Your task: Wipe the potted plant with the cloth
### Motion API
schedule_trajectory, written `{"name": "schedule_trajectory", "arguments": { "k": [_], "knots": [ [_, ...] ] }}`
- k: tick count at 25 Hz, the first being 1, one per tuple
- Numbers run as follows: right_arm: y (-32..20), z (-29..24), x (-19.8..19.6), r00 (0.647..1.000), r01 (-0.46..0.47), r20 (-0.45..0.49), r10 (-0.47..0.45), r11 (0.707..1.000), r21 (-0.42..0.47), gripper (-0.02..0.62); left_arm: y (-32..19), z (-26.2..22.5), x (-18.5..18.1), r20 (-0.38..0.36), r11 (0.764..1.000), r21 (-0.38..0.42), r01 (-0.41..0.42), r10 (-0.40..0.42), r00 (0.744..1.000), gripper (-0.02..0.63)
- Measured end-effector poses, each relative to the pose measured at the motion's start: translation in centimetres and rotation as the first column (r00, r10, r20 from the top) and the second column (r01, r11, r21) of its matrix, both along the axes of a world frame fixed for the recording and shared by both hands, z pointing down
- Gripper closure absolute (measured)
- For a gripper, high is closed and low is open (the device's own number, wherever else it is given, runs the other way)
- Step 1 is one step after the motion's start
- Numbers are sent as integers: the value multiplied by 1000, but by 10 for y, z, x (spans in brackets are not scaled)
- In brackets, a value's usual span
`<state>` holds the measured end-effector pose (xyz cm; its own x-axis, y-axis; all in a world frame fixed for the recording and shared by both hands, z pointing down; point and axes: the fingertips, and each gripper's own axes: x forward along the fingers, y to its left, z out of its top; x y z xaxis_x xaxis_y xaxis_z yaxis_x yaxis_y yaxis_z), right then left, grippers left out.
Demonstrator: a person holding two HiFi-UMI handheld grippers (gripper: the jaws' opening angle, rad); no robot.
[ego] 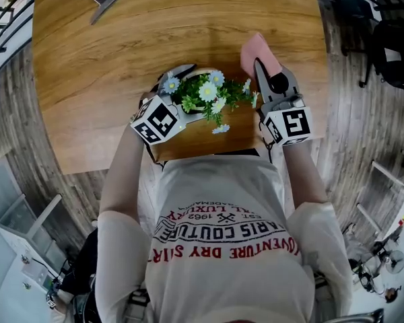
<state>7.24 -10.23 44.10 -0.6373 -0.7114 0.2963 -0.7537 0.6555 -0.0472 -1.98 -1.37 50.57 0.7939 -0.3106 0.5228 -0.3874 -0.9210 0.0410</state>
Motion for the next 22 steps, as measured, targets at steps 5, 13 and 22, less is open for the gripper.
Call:
{"name": "schedule_trajectory", "arguments": {
  "k": [5,13,22],
  "knots": [
    [4,-11,-4,1000,-3,-23,3,1000,5,555,1,-8,-3,-26,999,48,23,-22,999,83],
    [13,-50,-14,1000,-13,-24,13,1000,24,555,-3,-50,-39,-108,979,33,200,-195,975,83],
    [33,-110,-29,999,35,-42,-30,992,120,555,-6,-174,-83,-270,854,191,484,-429,862,319]
  ]
}}
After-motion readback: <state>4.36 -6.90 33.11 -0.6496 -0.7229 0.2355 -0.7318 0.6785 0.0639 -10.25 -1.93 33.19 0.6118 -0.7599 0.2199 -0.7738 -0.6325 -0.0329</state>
